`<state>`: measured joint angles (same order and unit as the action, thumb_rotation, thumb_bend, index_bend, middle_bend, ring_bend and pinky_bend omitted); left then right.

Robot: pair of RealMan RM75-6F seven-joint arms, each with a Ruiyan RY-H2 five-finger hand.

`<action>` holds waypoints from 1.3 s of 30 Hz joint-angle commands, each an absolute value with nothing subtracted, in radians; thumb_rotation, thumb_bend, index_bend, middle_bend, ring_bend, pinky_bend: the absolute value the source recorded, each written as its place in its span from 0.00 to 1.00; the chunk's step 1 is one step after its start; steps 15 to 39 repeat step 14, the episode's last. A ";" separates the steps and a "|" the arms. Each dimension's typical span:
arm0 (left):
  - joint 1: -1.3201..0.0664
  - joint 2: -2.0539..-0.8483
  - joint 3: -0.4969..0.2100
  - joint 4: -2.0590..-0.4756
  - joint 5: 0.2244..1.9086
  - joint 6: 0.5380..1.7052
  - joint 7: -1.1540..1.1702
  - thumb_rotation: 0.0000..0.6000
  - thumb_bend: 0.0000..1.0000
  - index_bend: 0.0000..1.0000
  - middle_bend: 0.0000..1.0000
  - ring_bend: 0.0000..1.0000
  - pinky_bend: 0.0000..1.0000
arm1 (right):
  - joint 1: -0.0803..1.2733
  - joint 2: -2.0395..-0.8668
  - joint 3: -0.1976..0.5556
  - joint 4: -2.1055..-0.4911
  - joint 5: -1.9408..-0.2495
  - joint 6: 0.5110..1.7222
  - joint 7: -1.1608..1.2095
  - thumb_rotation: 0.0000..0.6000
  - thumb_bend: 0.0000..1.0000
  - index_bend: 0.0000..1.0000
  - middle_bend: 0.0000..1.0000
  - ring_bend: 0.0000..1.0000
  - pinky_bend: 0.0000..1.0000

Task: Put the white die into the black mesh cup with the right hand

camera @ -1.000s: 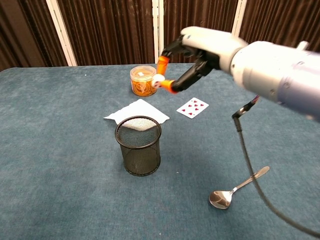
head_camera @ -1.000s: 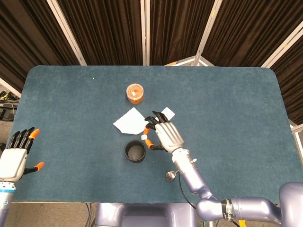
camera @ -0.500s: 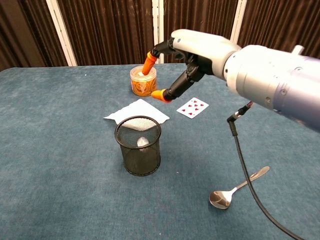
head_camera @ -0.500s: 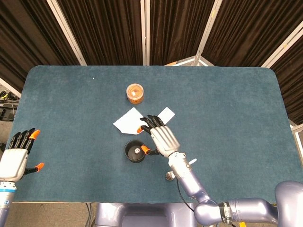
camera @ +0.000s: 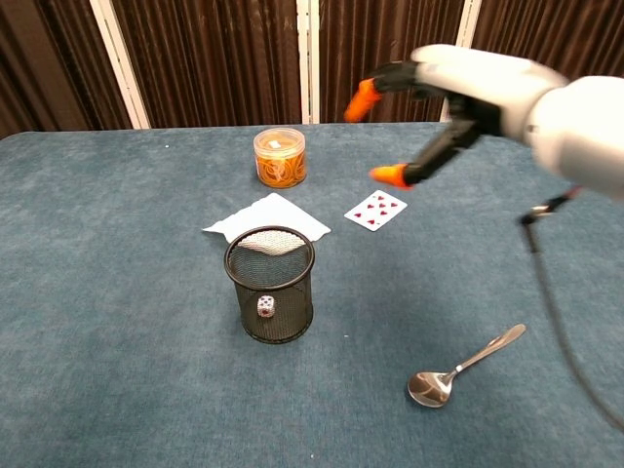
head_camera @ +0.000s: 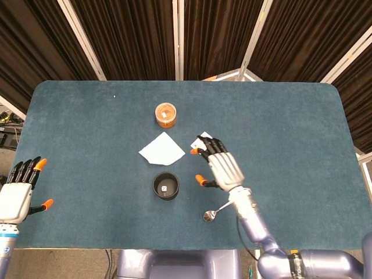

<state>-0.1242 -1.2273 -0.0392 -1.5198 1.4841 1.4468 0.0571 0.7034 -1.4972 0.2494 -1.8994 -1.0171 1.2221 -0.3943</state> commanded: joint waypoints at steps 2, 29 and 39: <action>-0.119 -1.229 -0.039 -1.519 1.492 1.461 0.051 1.00 0.05 0.00 0.00 0.00 0.00 | 0.610 -1.406 0.170 -1.850 -1.131 1.293 -0.333 1.00 0.21 0.22 0.00 0.00 0.00; -0.092 -1.233 -0.028 -1.514 1.534 1.528 0.030 1.00 0.05 0.00 0.00 0.00 0.00 | 0.372 -1.306 -0.026 -1.717 -1.389 1.515 -0.162 1.00 0.19 0.03 0.00 0.00 0.00; -0.092 -1.233 -0.028 -1.514 1.534 1.528 0.030 1.00 0.05 0.00 0.00 0.00 0.00 | 0.372 -1.306 -0.026 -1.717 -1.389 1.515 -0.162 1.00 0.19 0.03 0.00 0.00 0.00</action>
